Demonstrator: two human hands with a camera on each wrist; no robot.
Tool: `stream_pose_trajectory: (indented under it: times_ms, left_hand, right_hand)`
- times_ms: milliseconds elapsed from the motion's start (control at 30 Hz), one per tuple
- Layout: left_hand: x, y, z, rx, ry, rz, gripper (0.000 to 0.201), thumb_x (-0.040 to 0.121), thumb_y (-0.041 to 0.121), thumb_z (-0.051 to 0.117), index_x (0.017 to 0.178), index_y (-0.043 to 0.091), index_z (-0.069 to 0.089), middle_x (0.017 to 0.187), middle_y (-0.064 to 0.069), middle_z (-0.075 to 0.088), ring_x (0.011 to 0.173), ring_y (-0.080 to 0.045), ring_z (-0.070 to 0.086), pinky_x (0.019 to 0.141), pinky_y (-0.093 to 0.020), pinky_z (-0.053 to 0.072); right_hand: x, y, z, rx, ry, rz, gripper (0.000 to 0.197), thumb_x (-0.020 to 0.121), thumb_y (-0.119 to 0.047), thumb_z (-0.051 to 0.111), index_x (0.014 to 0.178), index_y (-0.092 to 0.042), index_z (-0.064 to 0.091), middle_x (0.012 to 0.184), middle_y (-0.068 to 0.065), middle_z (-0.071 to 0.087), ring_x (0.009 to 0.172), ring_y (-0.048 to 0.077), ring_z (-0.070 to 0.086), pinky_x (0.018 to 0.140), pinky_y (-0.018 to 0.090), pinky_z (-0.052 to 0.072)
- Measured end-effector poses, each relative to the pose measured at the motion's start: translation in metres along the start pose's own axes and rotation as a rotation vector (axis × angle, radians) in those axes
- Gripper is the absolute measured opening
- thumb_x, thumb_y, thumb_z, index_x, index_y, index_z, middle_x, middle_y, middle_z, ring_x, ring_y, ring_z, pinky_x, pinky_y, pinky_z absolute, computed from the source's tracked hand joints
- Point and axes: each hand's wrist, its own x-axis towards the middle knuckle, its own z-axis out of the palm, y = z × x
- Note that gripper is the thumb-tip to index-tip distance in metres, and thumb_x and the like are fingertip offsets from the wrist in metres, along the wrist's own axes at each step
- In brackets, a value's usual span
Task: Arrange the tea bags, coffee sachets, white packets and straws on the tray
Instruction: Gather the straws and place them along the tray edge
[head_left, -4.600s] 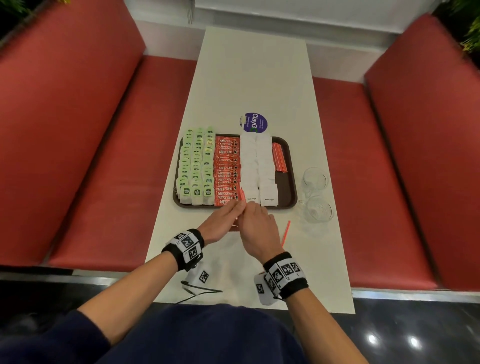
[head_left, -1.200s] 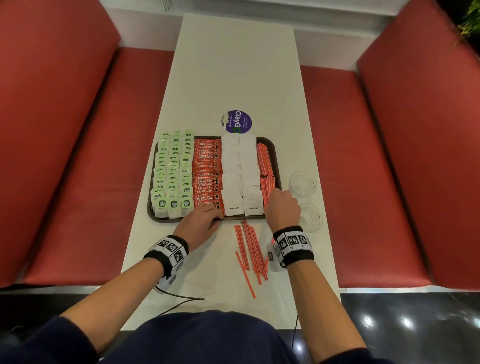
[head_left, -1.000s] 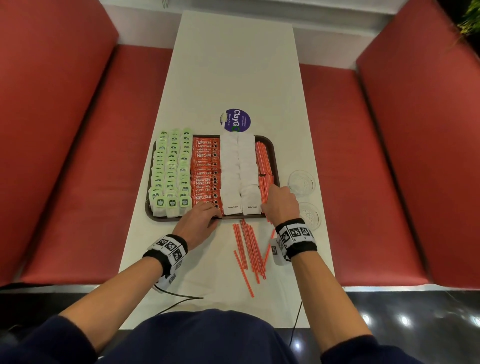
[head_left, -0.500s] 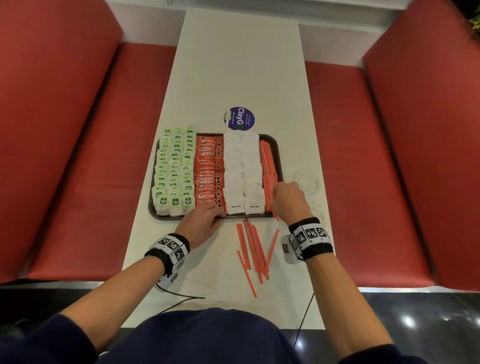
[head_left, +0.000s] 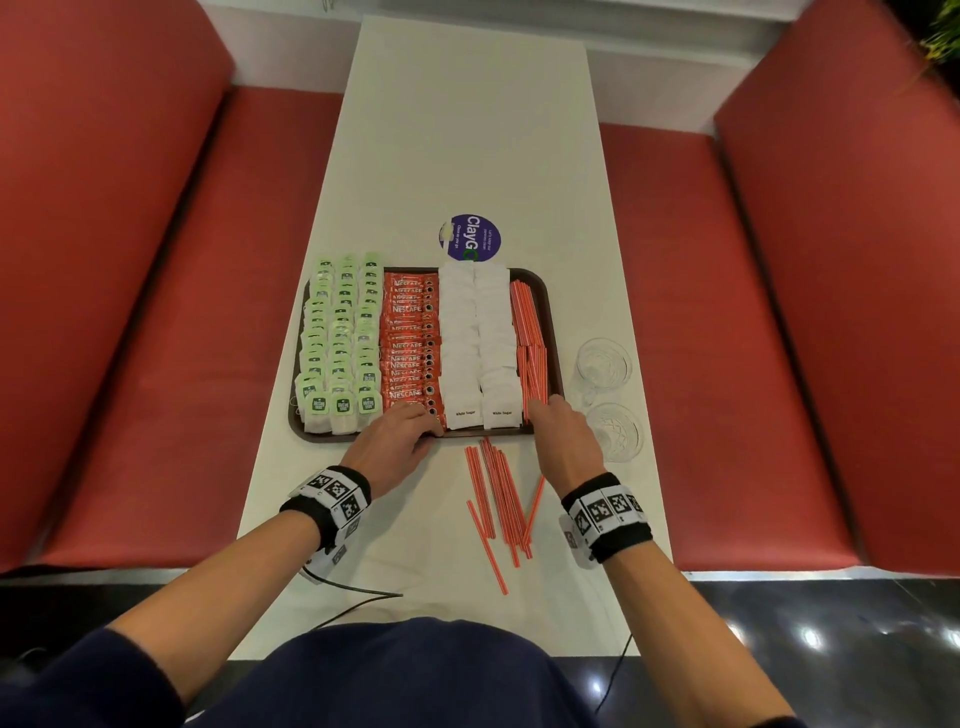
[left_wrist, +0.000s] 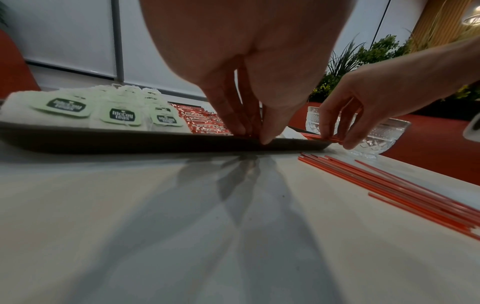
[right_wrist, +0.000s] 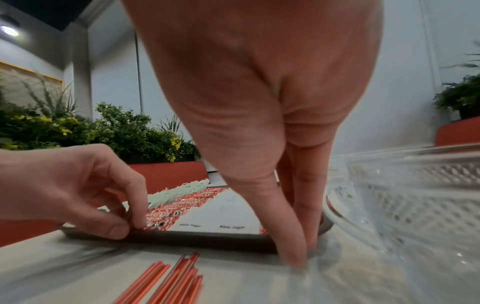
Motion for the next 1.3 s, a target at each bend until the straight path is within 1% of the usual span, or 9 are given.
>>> stream_pose_trajectory:
  times_ms: [267, 467, 767, 900, 1000, 1067, 1133, 1200, 1300]
  left_hand:
    - [0.0, 0.0, -0.001, 0.007, 0.005, -0.001, 0.015, 0.099, 0.01, 0.074, 0.113, 0.015, 0.078, 0.111, 0.0, 0.073, 0.106, -0.022, 0.062, 0.09, -0.035, 0.053]
    - [0.0, 0.001, -0.001, 0.015, 0.009, -0.001, 0.016, 0.098, 0.01, 0.074, 0.112, 0.015, 0.078, 0.11, 0.0, 0.073, 0.105, -0.021, 0.062, 0.091, -0.035, 0.054]
    - [-0.004, 0.007, -0.003, 0.028, 0.017, 0.011, 0.016, 0.098, 0.014, 0.074, 0.114, 0.016, 0.077, 0.11, 0.001, 0.071, 0.104, -0.021, 0.062, 0.087, -0.042, 0.058]
    - [-0.011, 0.026, 0.004, 0.009, -0.032, 0.123, 0.016, 0.102, 0.023, 0.071, 0.117, 0.018, 0.073, 0.113, 0.002, 0.068, 0.105, -0.017, 0.06, 0.088, -0.04, 0.058]
    - [-0.014, 0.04, 0.019, -0.011, -0.16, 0.117, 0.041, 0.102, 0.036, 0.07, 0.139, 0.019, 0.062, 0.138, -0.001, 0.059, 0.125, -0.018, 0.054, 0.106, -0.042, 0.053]
    - [-0.017, 0.045, 0.027, -0.012, -0.272, 0.078, 0.083, 0.095, 0.052, 0.076, 0.161, 0.017, 0.041, 0.161, -0.003, 0.04, 0.144, -0.022, 0.04, 0.123, -0.04, 0.04]
    - [-0.019, 0.051, 0.031, 0.034, -0.356, 0.072, 0.116, 0.083, 0.066, 0.081, 0.17, 0.016, 0.022, 0.17, -0.003, 0.024, 0.154, -0.024, 0.024, 0.13, -0.039, 0.027]
    - [-0.02, 0.056, 0.033, 0.076, -0.384, 0.078, 0.125, 0.078, 0.066, 0.085, 0.17, 0.014, 0.019, 0.171, -0.005, 0.019, 0.156, -0.024, 0.018, 0.13, -0.036, 0.021]
    - [-0.02, 0.059, 0.032, 0.039, -0.326, 0.084, 0.109, 0.084, 0.049, 0.088, 0.167, 0.01, 0.027, 0.166, -0.009, 0.03, 0.152, -0.026, 0.027, 0.128, -0.037, 0.028]
  right_hand:
    - [0.015, 0.005, -0.012, -0.011, -0.019, 0.018, 0.03, 0.097, 0.017, 0.048, 0.095, -0.014, 0.05, 0.097, 0.008, 0.048, 0.087, 0.025, 0.055, 0.073, 0.033, 0.045]
    - [0.017, 0.001, -0.011, -0.05, -0.05, 0.024, 0.025, 0.1, 0.013, 0.053, 0.109, -0.003, 0.069, 0.105, 0.015, 0.065, 0.096, 0.031, 0.071, 0.078, 0.035, 0.056]
    - [0.008, -0.006, -0.011, 0.038, 0.019, 0.026, 0.021, 0.102, 0.005, 0.048, 0.095, -0.008, 0.064, 0.09, 0.005, 0.053, 0.083, 0.026, 0.063, 0.067, 0.033, 0.043]
    - [-0.027, -0.01, 0.012, 0.132, 0.054, 0.114, 0.011, 0.108, -0.012, 0.049, 0.11, -0.011, 0.06, 0.101, 0.006, 0.061, 0.085, 0.024, 0.061, 0.069, 0.033, 0.046]
    - [-0.054, -0.015, 0.042, 0.103, -0.027, 0.305, 0.028, 0.113, -0.031, 0.045, 0.126, -0.008, 0.056, 0.121, 0.01, 0.064, 0.109, 0.028, 0.067, 0.083, 0.036, 0.053]
    - [-0.064, -0.017, 0.058, 0.128, -0.022, 0.399, 0.046, 0.113, -0.045, 0.045, 0.137, -0.006, 0.05, 0.132, 0.012, 0.059, 0.119, 0.03, 0.063, 0.086, 0.039, 0.054]
    - [-0.071, -0.02, 0.068, 0.147, 0.027, 0.354, 0.046, 0.112, -0.044, 0.046, 0.141, -0.009, 0.047, 0.136, 0.012, 0.054, 0.121, 0.032, 0.058, 0.083, 0.041, 0.055]
    - [-0.08, -0.025, 0.076, 0.095, 0.082, 0.223, 0.036, 0.111, -0.041, 0.045, 0.132, -0.012, 0.052, 0.128, 0.011, 0.056, 0.112, 0.032, 0.059, 0.075, 0.041, 0.055]
    - [-0.093, -0.039, 0.083, 0.022, 0.142, 0.124, 0.044, 0.107, -0.055, 0.041, 0.116, -0.015, 0.057, 0.112, 0.007, 0.056, 0.097, 0.029, 0.058, 0.066, 0.042, 0.053]
